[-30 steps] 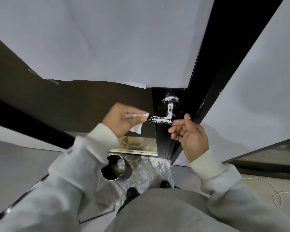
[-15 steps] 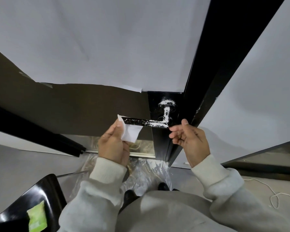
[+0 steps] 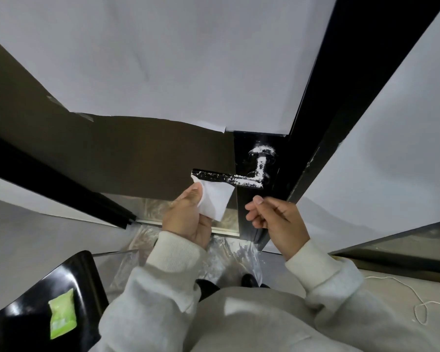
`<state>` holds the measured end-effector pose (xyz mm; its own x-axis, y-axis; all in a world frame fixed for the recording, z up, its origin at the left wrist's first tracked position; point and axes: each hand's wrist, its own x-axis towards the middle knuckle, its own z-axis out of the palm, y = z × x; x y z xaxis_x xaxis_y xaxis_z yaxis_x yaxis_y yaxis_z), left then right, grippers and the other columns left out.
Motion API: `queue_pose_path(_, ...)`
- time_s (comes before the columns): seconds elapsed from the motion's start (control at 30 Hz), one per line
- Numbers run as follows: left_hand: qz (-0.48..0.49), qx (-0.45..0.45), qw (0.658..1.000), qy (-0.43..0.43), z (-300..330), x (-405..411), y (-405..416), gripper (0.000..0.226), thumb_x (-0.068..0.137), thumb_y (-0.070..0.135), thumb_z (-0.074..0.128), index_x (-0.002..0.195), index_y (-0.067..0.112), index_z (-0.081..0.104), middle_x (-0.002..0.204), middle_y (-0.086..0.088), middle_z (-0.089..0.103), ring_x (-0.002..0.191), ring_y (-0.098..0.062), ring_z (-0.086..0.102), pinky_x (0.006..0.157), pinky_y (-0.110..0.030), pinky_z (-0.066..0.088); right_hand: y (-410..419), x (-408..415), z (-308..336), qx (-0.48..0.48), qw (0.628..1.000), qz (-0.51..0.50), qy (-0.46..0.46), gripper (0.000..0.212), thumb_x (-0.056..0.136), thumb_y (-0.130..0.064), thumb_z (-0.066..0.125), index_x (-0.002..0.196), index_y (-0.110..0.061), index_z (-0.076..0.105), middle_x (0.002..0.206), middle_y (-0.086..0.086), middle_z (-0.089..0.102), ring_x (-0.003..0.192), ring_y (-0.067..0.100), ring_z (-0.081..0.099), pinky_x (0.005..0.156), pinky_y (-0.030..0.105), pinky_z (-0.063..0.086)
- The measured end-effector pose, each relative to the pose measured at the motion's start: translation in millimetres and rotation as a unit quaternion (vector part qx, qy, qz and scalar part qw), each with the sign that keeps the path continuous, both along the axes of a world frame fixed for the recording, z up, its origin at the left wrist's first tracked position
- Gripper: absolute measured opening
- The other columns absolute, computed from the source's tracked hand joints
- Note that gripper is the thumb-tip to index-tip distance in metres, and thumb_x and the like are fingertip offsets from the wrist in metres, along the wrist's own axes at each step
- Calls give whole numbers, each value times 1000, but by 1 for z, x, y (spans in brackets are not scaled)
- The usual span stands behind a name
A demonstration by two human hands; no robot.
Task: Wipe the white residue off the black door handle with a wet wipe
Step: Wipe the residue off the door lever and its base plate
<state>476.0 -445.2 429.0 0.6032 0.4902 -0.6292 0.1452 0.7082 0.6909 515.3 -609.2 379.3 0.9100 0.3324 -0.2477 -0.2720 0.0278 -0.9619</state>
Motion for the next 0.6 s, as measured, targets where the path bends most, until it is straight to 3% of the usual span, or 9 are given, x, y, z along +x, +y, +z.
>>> queue_pose_path(0.17, -54, 27, 998, 11, -10, -8, -15, 18, 97, 14, 60, 108, 2, 68, 93, -16, 77, 79, -26, 75, 71, -38, 63, 4, -7, 2, 3, 1000, -25, 10, 27, 99, -23, 59, 83, -10, 76, 70, 6, 69, 64, 15, 57, 62, 21, 50)
queue_pose_path(0.23, -67, 26, 997, 25, -25, -14, -5, 21, 98, 18, 59, 108, 2, 68, 95, -16, 75, 81, -28, 72, 68, -38, 59, 5, -9, 2, 12, 999, -36, 6, 27, 99, -21, 57, 84, -9, 76, 71, 8, 69, 64, 16, 57, 63, 23, 50)
queue_pose_path(0.3, -93, -15, 995, 31, -39, -20, 6, 31, 93, 23, 61, 112, -1, 66, 103, -18, 69, 89, -30, 67, 75, -41, 54, 5, -11, 1, 12, 998, -53, 16, 25, 99, -18, 57, 86, -10, 77, 73, 8, 70, 66, 17, 58, 65, 27, 50)
queue_pose_path(0.4, -150, -88, 984, 24, -45, -27, 10, 34, 87, 27, 58, 109, 3, 66, 101, -15, 66, 96, -31, 62, 83, -41, 51, 8, -16, 1, -33, 999, -36, -2, 17, 97, -14, 62, 96, -20, 77, 86, -3, 75, 75, 11, 64, 73, 28, 52)
queue_pose_path(0.5, -258, -80, 959, -83, -40, -30, 3, 44, 75, 13, 61, 115, -5, 66, 109, -23, 67, 101, -34, 65, 91, -45, 52, 18, -20, 2, -109, 992, 48, -38, 25, 90, -16, 70, 113, -27, 72, 98, -9, 75, 81, 8, 69, 74, 24, 53)
queue_pose_path(0.6, -273, 7, 957, -98, -43, -28, 0, 40, 68, -6, 59, 105, -1, 72, 96, -26, 70, 86, -36, 68, 79, -45, 55, 28, -20, 4, -62, 998, 29, -16, 21, 88, -7, 71, 107, -17, 73, 80, -9, 74, 68, 4, 66, 64, 18, 51)
